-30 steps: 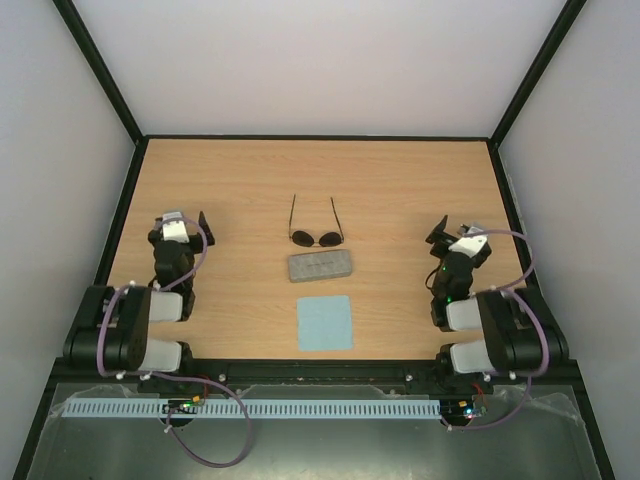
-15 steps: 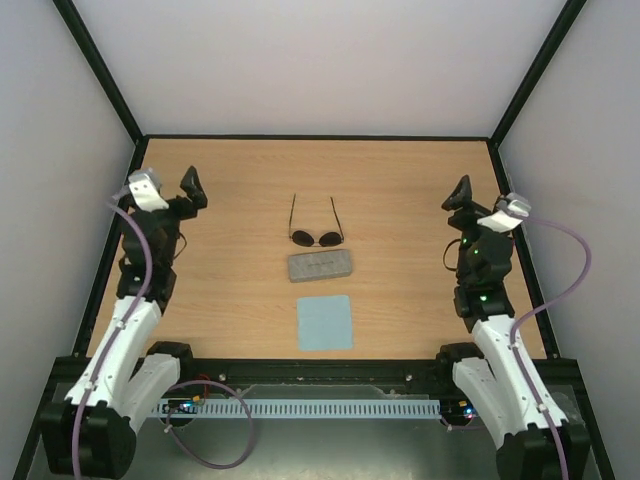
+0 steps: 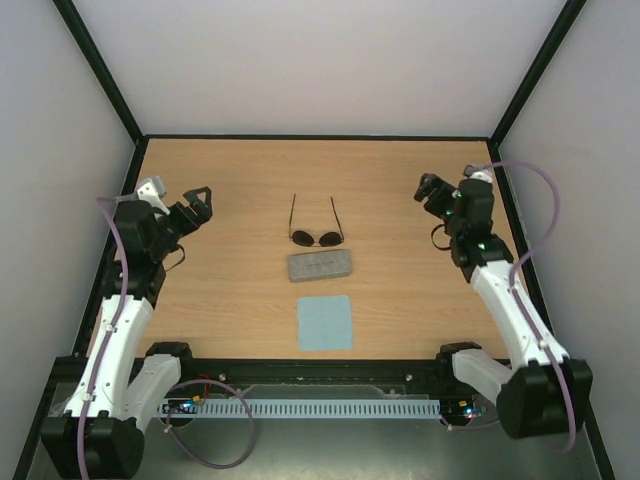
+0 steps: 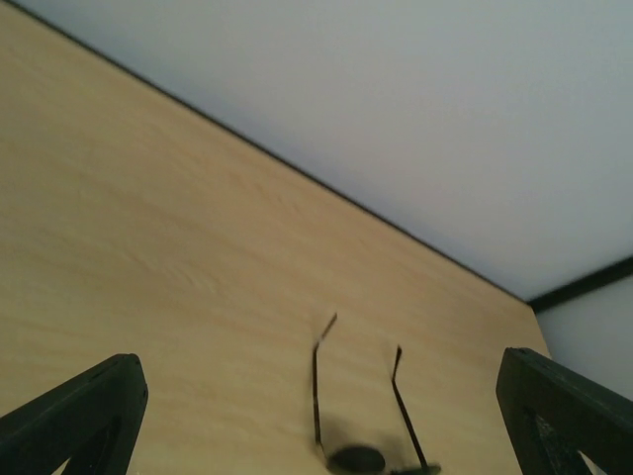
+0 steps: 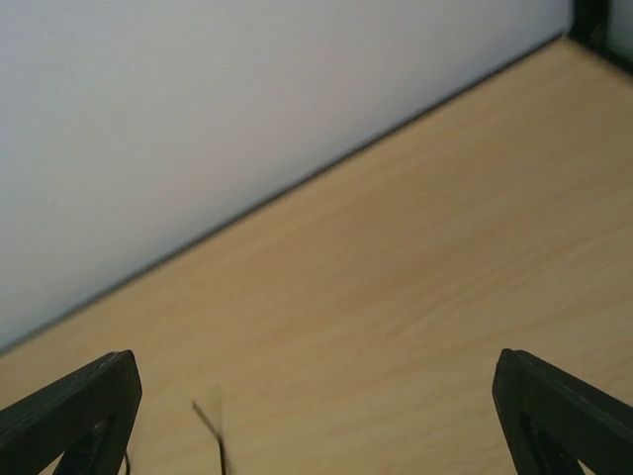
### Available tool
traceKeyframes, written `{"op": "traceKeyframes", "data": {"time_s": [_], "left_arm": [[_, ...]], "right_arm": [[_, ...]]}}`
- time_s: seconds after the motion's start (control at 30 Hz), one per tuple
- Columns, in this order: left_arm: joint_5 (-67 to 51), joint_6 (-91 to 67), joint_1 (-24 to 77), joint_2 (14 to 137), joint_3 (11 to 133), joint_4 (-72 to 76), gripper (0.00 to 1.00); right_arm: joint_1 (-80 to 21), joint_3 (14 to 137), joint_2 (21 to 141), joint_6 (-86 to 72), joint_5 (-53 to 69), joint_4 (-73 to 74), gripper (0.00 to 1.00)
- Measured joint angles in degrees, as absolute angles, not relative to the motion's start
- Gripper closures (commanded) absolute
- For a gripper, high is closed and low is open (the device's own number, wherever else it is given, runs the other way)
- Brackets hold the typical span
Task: Organize the sunglasses
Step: Adjust the sunglasses case at the center of the board.
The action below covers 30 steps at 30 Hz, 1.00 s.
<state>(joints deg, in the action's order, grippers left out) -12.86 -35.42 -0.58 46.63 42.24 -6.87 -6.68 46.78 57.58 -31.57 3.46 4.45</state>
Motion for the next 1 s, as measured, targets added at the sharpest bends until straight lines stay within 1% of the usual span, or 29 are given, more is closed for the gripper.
{"op": "traceKeyframes", "data": {"time_s": [0.1, 0.33, 0.37, 0.53, 0.6, 0.73, 0.93, 1.0], "left_arm": [[-15.40, -37.15, -0.19, 46.30, 40.77, -8.91, 0.01], [-16.69, -41.56, 1.69, 39.33, 34.48, -12.34, 0.01], [-16.80, -42.15, 2.66, 38.70, 33.52, -12.75, 0.01], [-16.16, -45.12, 10.57, 37.41, 29.50, -15.25, 0.00], [-15.25, -46.04, 13.34, 36.64, 28.64, -16.21, 0.01], [-13.30, -47.70, 16.69, 35.22, 28.21, -16.71, 0.00], [-11.70, -48.82, 19.31, 35.46, 28.21, -16.73, 0.00], [-11.11, -49.10, 19.97, 35.62, 28.21, -16.75, 0.00]], "right_arm": [[-9.15, 47.94, 63.48, -31.46, 6.72, 7.03, 0.01], [-23.73, 48.18, 74.17, -31.03, 8.71, 10.66, 0.00], [-25.36, 48.47, 76.25, -30.85, 8.78, 10.96, 0.01], [-30.22, 51.13, 87.26, -29.76, 9.80, 11.75, 0.11], [-30.87, 51.42, 89.34, -29.54, 10.48, 11.73, 0.15], [-31.99, 53.89, 92.68, -28.77, 11.81, 11.51, 0.30], [-33.41, 57.76, 96.38, -27.83, 13.58, 9.74, 0.36], [-34.17, 57.84, 97.01, -27.42, 13.93, 9.43, 0.37]]}}
